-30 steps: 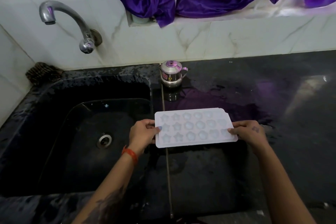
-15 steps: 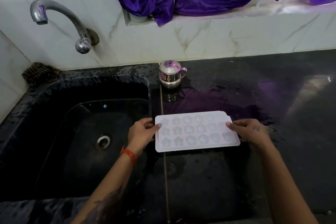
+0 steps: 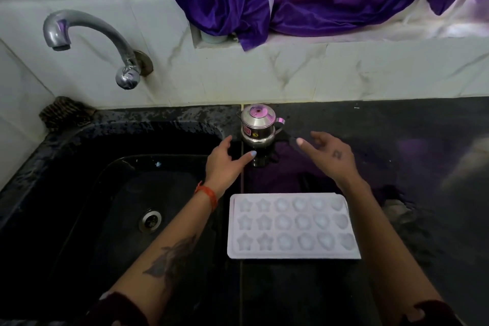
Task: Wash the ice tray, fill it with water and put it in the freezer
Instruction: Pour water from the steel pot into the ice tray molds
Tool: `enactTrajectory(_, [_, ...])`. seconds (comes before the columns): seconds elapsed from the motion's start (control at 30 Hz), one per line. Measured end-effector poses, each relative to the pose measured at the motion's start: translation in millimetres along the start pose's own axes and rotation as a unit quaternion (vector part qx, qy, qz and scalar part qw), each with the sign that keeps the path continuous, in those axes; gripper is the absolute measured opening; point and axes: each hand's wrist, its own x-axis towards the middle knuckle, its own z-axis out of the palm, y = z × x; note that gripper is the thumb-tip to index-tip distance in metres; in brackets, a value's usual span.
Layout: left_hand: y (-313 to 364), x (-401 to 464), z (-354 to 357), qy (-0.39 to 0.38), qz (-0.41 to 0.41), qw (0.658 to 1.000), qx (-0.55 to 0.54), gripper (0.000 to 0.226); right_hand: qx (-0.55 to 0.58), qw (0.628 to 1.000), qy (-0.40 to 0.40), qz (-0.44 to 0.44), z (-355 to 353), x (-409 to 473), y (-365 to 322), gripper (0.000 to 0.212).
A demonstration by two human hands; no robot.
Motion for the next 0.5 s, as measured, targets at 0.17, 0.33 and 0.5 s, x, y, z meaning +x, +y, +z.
enactTrajectory(0.17, [7.3, 35.8, 15.2, -0.008, 0.007, 1.0, 0.007, 0.096, 0.047, 0.998, -0.036, -0.027, 25.2, 50.2, -30.1, 0.067])
enactTrajectory(0.33, [7.8, 59.7, 29.6, -0.006, 0.024, 1.0, -0.011, 0.088, 0.069, 0.995, -0.077, 0.005, 51.0, 88.3, -34.1, 0.057])
enactTrajectory(0.5, [3.5, 69.7, 42.9, 0.014, 0.027, 0.998, -0.049, 0.065, 0.118, 0.988, -0.1, 0.02, 61.7, 98.1, -28.3, 0.074])
